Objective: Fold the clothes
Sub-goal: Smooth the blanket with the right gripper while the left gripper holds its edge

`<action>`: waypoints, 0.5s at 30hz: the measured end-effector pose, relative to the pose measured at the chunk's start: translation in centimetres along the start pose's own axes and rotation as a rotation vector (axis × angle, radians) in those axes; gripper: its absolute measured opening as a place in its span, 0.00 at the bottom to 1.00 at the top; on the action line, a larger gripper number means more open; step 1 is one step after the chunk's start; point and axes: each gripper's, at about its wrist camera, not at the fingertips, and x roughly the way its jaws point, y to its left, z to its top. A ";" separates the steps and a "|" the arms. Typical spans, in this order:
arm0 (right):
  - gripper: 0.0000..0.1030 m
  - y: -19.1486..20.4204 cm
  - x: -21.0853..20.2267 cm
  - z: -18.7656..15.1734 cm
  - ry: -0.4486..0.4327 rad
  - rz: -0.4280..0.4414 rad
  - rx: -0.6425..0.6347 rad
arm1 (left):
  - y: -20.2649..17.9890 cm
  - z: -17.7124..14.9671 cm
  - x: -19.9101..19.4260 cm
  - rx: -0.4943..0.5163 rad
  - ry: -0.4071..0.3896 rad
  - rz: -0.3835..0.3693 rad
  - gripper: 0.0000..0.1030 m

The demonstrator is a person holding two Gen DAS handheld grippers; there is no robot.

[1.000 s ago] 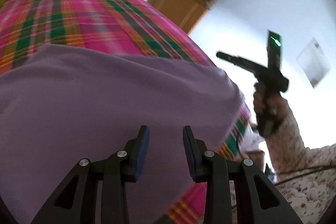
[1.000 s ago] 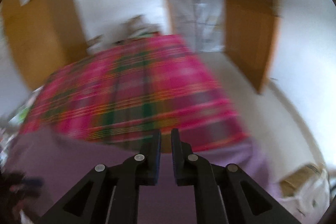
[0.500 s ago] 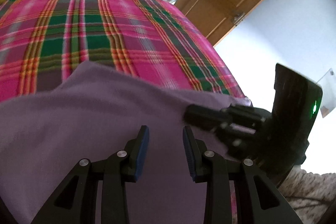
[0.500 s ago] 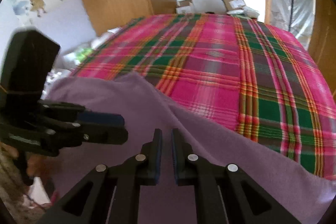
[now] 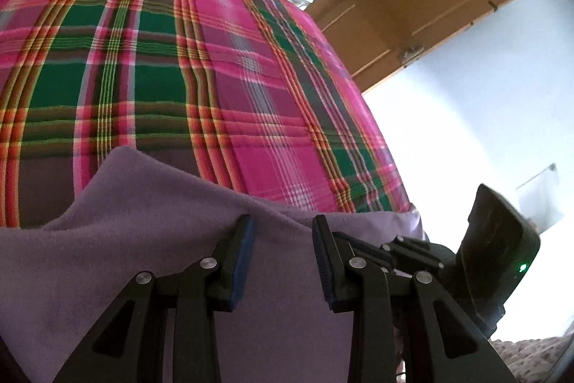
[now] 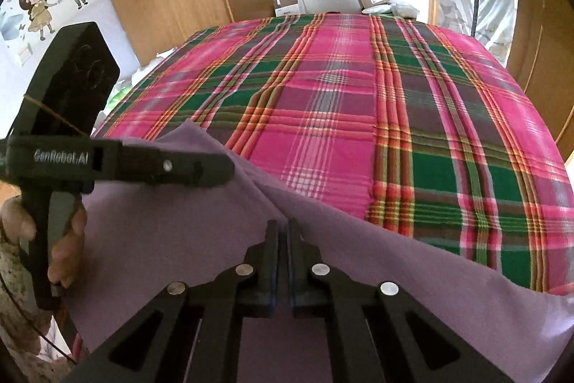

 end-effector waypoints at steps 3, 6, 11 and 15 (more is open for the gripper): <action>0.02 -0.4 -0.5 -0.6 -0.007 -0.011 0.015 | 0.1 -0.1 -0.2 -0.003 -0.009 -0.001 0.33; 0.03 -0.8 -1.2 -1.3 -0.009 -0.035 0.018 | 0.2 0.0 -0.4 -0.007 -0.015 0.002 0.33; 0.06 -1.6 -2.7 -2.7 -0.001 -0.059 0.037 | 0.0 -0.2 -1.1 0.005 -0.030 0.042 0.33; 0.10 -2.5 -4.8 -4.3 -0.025 -0.145 0.074 | -0.6 -0.9 -2.9 0.018 -0.067 0.089 0.33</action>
